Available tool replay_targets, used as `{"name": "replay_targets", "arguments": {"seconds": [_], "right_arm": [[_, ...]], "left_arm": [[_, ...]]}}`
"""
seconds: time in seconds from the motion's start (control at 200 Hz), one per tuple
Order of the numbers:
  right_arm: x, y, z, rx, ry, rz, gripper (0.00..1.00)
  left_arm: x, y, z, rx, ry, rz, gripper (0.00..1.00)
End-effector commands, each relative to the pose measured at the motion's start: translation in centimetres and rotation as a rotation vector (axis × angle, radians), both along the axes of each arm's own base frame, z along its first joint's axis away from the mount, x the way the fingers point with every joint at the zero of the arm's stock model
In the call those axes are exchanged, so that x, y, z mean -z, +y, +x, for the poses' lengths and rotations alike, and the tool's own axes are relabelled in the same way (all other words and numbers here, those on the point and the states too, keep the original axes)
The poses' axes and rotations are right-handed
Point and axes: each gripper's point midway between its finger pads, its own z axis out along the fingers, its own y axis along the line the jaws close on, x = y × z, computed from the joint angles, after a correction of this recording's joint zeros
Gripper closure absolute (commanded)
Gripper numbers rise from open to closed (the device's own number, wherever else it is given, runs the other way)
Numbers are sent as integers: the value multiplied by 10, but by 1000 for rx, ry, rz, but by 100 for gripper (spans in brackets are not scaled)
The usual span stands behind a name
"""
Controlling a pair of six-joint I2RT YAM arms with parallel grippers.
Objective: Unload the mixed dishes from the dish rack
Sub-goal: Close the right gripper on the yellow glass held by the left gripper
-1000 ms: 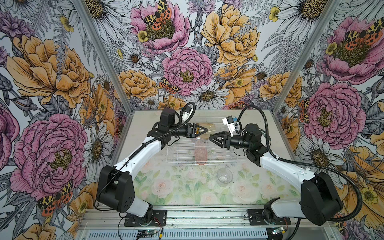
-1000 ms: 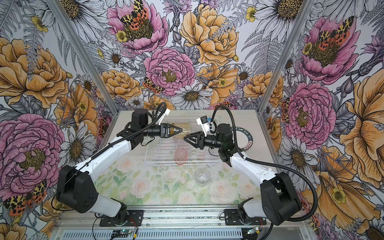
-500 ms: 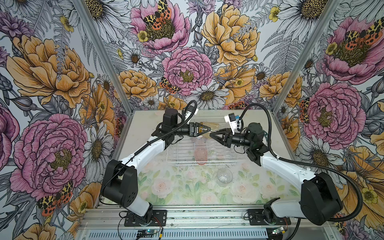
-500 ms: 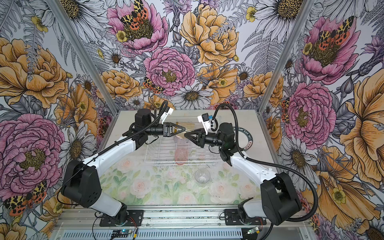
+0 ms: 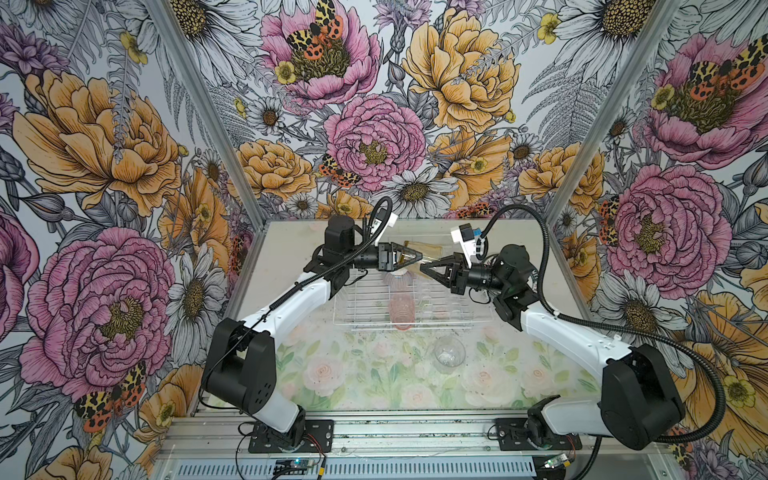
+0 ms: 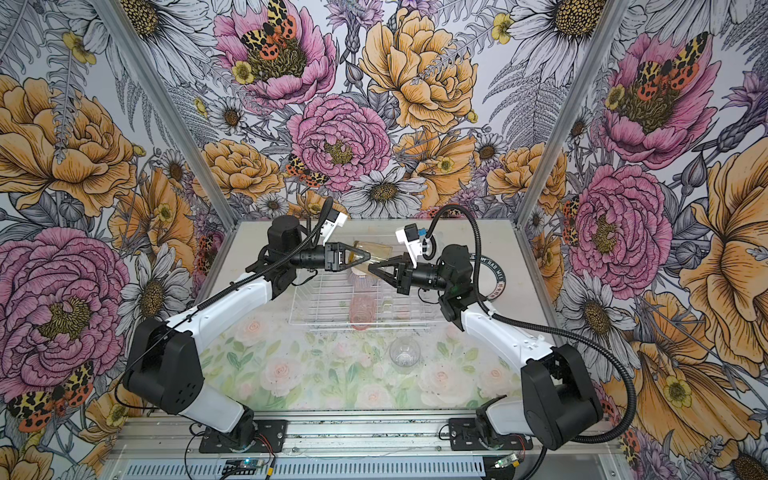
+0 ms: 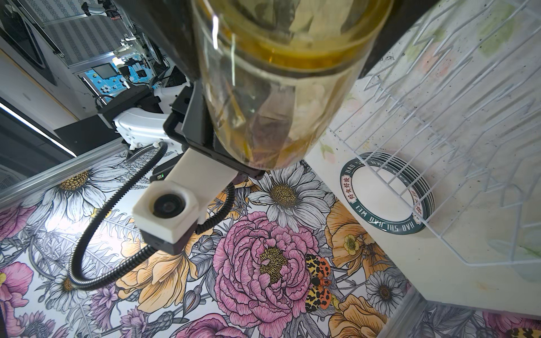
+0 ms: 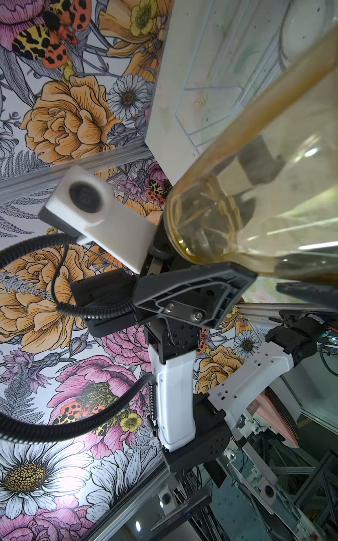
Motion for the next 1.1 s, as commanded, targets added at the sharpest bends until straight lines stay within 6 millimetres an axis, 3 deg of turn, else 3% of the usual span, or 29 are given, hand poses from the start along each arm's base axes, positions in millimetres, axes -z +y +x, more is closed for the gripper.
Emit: {"name": "replay_targets", "arguments": {"seconds": [0.0, 0.365, 0.576, 0.826, 0.981, 1.096], "right_arm": [[-17, 1, 5, 26, -23, 11, 100], [-8, -3, 1, 60, -19, -101, 100], [-11, -6, -4, 84, -26, -170, 100], [22, -41, -5, 351, 34, -552, 100], [47, -24, -41, 291, -15, -772, 100], [73, -17, -63, 254, -67, -982, 100]], "left_arm": [[6, 5, 6, -85, -52, 41, 28], [-20, 49, 8, -263, -151, 125, 13], [-13, 64, 8, -321, -146, 172, 11], [14, 111, 19, -561, -155, 438, 13], [22, 141, 24, -694, -161, 543, 14], [41, 168, 31, -798, -141, 677, 16]]}}
